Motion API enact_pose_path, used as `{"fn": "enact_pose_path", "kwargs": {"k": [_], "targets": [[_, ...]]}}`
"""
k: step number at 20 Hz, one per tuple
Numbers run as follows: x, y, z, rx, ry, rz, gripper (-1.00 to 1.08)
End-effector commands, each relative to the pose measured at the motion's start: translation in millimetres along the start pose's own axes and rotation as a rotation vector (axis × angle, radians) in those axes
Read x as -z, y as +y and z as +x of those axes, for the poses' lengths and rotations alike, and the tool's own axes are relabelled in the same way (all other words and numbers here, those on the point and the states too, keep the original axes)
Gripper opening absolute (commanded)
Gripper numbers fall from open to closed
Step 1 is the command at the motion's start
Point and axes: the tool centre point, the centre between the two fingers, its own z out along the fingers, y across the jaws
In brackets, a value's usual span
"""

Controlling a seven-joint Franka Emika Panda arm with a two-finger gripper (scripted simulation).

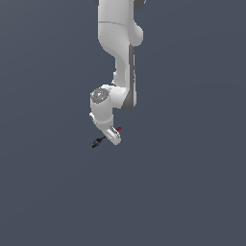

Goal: Pick up the object and move it to a goal position.

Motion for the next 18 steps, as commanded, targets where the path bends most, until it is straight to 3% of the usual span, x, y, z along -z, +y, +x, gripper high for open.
{"fn": "enact_pose_path", "kwargs": {"k": [1, 9, 18], "targets": [[8.7, 0.5, 1.2, 0.000, 0.001, 0.001, -1.00], [61.4, 5.0, 6.4, -0.002, 0.000, 0.000, -1.00], [156.7, 12.5, 16.9, -0.003, 0.000, -0.001, -1.00]]}}
